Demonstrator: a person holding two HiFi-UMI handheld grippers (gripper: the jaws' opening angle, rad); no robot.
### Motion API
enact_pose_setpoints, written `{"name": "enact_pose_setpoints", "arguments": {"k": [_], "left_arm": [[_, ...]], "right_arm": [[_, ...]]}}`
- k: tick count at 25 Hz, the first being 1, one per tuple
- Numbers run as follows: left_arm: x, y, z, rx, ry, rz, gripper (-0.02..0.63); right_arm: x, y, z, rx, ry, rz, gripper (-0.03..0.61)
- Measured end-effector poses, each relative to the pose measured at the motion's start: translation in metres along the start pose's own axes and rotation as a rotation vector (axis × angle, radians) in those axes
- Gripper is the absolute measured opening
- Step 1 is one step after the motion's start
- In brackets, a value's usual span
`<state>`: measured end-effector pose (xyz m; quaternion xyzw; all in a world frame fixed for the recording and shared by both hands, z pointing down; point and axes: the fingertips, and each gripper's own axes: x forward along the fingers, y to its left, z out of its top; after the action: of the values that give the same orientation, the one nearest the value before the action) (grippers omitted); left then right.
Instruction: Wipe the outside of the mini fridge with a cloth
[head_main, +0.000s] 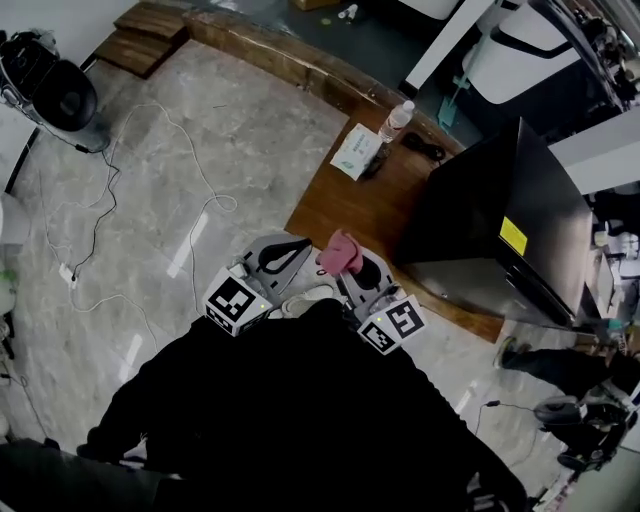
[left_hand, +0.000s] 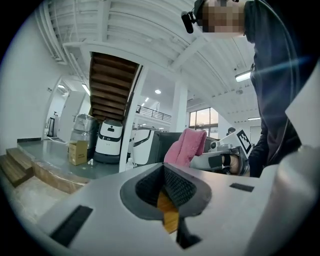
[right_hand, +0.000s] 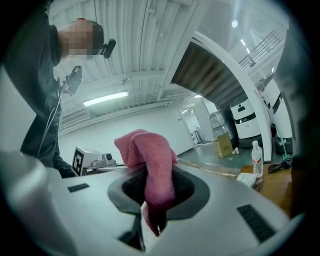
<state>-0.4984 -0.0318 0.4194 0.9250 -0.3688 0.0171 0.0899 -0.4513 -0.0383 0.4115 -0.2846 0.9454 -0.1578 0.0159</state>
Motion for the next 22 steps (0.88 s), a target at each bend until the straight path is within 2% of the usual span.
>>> {"name": "enact_pose_setpoints", "arguments": {"k": [6,9,14,17,22], "left_arm": [[0.050,0.024,0.021,0.046,0.019,-0.081,0.006],[0.081,0.036,0.035,0.094,0.043,-0.113,0.006],[0.126,0.066,0.041,0.085,0.052,-0.144,0.006],[0.162,0.076,0.053,0.111,0.061,-0.214,0.006],[0.238,0.102,0.071,0.148,0.062,-0.402,0.006]], "right_arm": [[0.018,-0.063,0.019,0.037,-0.079,-0.143,0.077],[0.031,-0.097,0.038,0.061,-0.120,-0.164,0.077],[0.041,-0.143,0.060,0.062,-0.175,-0.221,0.077],[0.038,-0.177,0.072,0.071,-0.223,-0.325,0.077],[0.027,-0.257,0.093,0.164,-0.367,-0.577,0.075]]}}
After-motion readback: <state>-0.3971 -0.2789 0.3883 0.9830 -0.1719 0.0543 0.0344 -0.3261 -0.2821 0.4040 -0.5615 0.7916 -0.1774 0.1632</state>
